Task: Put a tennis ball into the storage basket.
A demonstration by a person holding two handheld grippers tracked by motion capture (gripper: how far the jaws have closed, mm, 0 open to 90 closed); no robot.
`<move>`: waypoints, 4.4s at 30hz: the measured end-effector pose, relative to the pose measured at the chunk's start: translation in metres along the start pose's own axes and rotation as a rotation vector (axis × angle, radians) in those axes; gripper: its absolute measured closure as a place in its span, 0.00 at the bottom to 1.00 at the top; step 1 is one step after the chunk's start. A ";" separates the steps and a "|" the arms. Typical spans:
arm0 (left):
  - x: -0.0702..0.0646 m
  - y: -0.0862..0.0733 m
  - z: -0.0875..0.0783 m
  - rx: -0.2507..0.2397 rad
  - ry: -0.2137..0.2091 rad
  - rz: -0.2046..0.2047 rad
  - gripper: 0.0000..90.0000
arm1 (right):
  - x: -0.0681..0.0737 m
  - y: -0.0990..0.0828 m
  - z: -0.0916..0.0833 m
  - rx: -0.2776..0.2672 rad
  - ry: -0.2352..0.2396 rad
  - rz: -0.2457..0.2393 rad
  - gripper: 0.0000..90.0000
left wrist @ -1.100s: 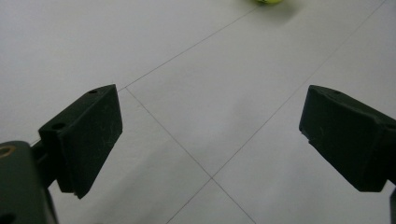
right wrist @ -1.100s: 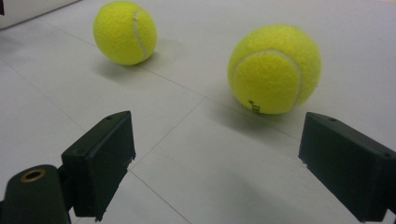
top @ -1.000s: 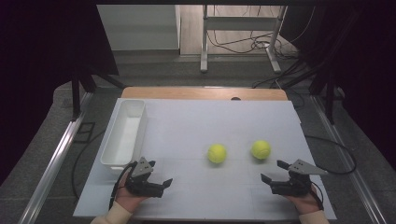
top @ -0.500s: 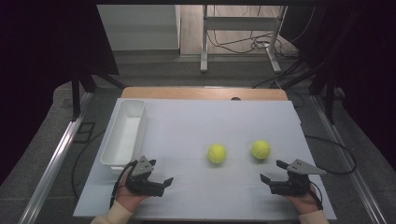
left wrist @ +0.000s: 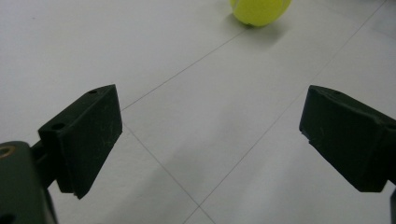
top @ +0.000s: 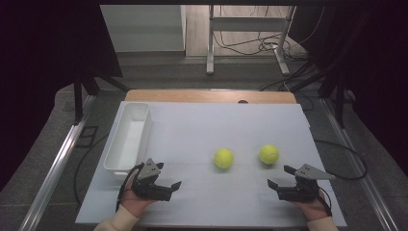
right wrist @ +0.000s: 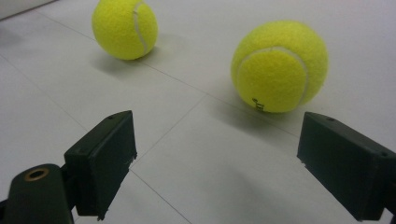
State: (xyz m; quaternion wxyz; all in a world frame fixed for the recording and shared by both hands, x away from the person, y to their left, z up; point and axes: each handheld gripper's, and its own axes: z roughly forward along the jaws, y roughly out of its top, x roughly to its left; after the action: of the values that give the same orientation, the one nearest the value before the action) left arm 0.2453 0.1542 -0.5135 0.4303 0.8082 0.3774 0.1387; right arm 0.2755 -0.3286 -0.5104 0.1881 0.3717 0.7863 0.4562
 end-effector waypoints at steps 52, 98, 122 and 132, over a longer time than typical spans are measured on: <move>-0.014 0.062 0.045 0.035 -0.066 0.047 0.08 | 0.002 0.002 0.007 0.022 0.012 -0.030 0.14; -0.020 0.098 0.087 0.063 -0.136 0.050 0.08 | 0.001 0.002 0.007 0.022 0.009 -0.039 0.14; -0.023 0.113 0.116 0.096 -0.155 0.068 0.07 | 0.002 0.003 0.008 0.023 0.007 -0.045 0.14; -0.027 0.117 0.134 0.116 -0.168 0.068 0.07 | 0.002 0.002 0.007 0.022 0.006 -0.046 0.14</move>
State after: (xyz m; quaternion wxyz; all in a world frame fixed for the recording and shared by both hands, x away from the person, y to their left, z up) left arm 0.3586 0.0147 -0.4962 0.4078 0.8530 0.3197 0.0627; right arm 0.2798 -0.3221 -0.5119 0.1919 0.3543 0.8001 0.4444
